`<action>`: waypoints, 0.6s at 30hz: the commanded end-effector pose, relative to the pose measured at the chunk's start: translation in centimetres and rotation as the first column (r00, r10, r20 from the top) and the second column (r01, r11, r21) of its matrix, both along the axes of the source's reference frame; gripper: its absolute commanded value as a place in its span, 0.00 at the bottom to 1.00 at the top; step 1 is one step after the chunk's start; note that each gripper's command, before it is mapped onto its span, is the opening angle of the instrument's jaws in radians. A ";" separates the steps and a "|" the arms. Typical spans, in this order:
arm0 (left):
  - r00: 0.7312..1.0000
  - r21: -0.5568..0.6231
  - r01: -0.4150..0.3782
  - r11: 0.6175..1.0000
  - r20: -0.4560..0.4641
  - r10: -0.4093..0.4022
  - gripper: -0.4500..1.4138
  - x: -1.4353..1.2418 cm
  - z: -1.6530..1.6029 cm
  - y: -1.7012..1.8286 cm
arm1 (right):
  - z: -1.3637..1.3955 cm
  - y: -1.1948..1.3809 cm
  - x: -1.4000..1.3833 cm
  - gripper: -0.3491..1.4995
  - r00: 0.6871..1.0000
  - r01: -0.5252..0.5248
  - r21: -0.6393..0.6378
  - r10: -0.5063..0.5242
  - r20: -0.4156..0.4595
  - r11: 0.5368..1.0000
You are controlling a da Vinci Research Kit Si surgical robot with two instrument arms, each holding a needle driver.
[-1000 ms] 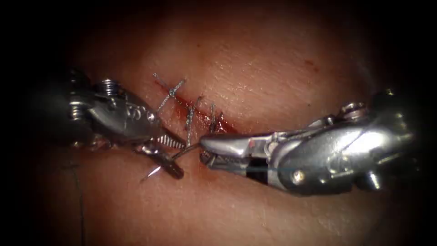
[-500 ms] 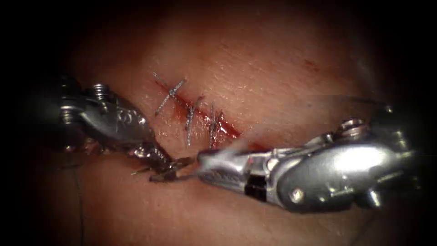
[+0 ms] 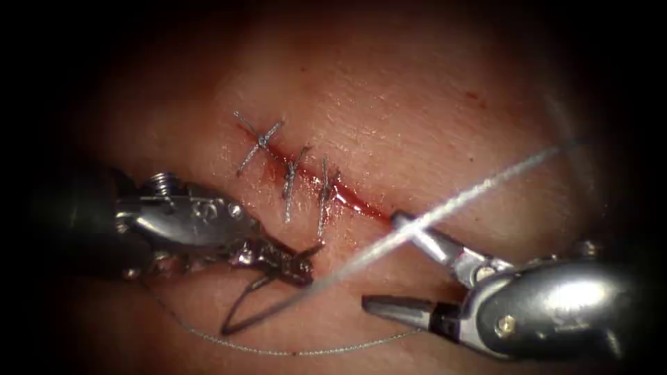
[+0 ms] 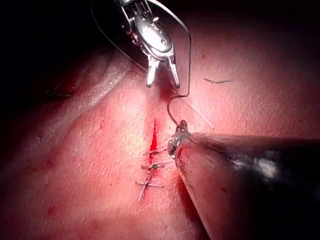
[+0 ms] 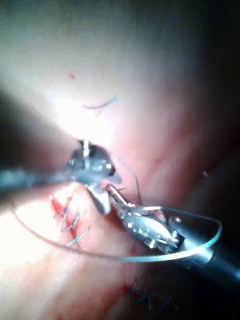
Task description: Wound Closure
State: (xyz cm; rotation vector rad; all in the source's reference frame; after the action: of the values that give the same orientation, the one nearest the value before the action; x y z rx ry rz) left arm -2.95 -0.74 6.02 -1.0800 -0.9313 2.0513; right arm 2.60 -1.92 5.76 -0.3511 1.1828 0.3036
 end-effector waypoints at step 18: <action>0.976 0.019 0.219 0.976 -0.016 -0.219 0.04 -0.28 0.19 0.09 | -0.19 -0.03 0.28 0.85 0.958 -0.158 -0.196 0.198 0.206 0.968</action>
State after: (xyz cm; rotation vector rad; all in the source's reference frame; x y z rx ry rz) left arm -3.17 -0.62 6.15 -1.1022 -0.7820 1.8618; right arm 2.81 -1.89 5.56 -0.6454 0.9405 0.3021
